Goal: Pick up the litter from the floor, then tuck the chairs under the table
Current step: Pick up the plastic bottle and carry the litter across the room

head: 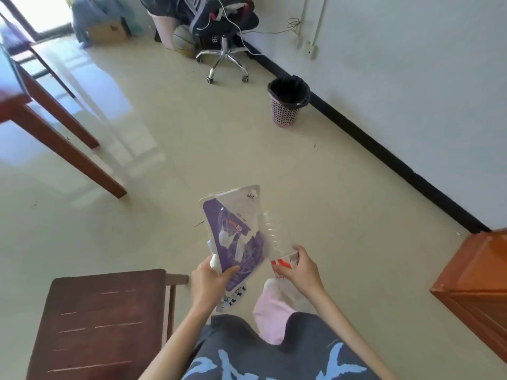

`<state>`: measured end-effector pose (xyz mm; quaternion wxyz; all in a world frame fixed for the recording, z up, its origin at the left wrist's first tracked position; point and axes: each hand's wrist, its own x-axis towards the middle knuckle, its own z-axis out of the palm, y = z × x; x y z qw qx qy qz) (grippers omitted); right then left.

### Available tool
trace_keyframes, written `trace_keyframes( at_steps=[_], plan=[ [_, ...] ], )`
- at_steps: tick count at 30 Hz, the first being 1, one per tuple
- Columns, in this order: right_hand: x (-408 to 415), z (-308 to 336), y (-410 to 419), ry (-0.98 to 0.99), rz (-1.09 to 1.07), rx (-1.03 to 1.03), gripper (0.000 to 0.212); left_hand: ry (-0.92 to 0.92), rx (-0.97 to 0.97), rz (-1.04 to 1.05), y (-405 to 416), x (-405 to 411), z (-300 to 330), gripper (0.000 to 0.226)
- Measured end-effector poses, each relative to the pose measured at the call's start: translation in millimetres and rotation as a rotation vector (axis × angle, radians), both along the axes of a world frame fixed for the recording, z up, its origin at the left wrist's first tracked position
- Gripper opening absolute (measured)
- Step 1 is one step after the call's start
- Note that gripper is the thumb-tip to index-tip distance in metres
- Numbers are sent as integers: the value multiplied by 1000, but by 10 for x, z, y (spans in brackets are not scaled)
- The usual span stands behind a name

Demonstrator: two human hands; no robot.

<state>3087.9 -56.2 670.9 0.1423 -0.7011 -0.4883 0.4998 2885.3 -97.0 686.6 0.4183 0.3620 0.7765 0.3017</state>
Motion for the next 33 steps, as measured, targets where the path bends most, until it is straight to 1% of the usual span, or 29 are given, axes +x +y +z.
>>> trace_keyframes(
  at_steps=[3,9,14,20,24,27,30,33],
  plan=[
    [143,75,817,-8,38,39,73,14,-22,26,572,70,-46,24],
    [232,82,2219,-6,11,53,73,-13,-26,87,1752,106,-88,20],
    [212,-92,3380,-26,-57,48,73,-52,8,77,3235,-58,-185,17],
    [208,-14,4639,-24,-217,-7,76,-61,12,-20,5168,-299,16,23],
    [266,22,5391,-30,-281,-24,76,-53,18,-65,6232,-254,155,26],
    [327,-23,6032,-36,-293,-48,80,-61,11,-82,6916,-132,159,23],
    [417,-119,6771,-46,-264,-65,81,-75,-4,-69,7555,21,26,22],
    [528,-209,7658,-39,-233,-58,80,-89,-44,-38,8223,217,-116,15]
  ],
)
